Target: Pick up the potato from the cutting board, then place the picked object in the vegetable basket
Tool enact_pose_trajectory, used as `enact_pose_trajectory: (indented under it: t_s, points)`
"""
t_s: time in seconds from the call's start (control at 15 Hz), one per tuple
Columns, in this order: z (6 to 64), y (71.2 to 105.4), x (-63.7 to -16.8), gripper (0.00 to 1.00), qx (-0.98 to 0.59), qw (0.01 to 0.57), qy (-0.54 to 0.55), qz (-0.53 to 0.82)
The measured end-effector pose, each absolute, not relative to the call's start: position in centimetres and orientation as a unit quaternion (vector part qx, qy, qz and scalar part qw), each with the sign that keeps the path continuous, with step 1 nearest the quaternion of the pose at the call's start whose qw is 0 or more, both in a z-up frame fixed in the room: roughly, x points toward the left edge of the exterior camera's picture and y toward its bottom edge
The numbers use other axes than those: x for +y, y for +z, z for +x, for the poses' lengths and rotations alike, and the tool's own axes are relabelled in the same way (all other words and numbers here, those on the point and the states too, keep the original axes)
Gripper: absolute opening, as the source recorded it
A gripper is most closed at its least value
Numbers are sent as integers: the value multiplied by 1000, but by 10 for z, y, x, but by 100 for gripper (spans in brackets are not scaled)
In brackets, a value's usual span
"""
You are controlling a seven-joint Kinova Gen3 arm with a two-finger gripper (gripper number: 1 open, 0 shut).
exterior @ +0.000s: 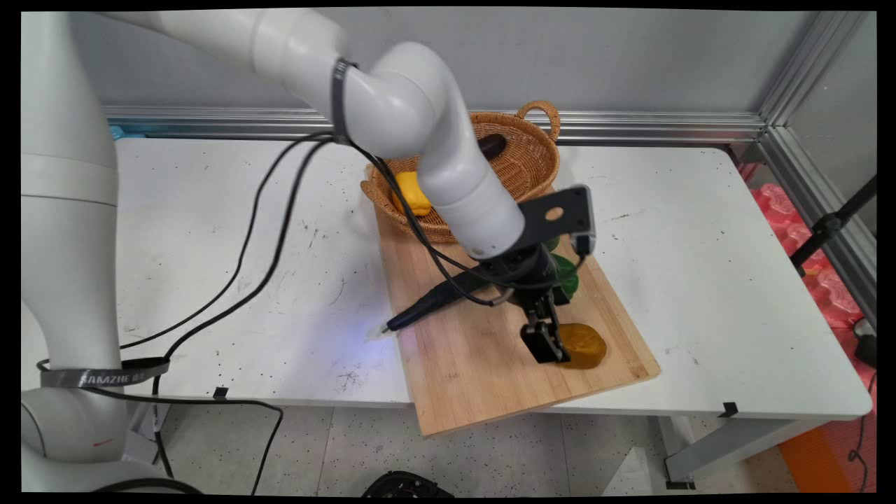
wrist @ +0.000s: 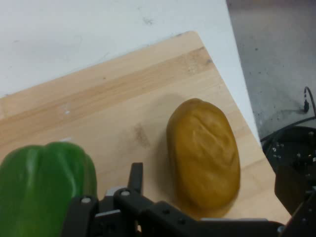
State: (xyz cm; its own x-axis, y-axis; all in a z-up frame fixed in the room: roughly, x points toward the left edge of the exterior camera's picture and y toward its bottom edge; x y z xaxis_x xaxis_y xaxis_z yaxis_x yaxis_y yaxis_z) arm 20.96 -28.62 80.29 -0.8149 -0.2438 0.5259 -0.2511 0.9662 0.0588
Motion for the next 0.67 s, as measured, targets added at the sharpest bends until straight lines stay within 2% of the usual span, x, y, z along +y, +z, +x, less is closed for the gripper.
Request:
enact_pose_trajectory:
  t_s: [0.33, 0.4, 0.67]
  points:
    - [187, 784, -294, 100, -958, 260, 1, 124]
    - [185, 782, -295, 0, -958, 258, 0, 122]
    - [181, 781, -295, 0, -961, 254, 0, 110]
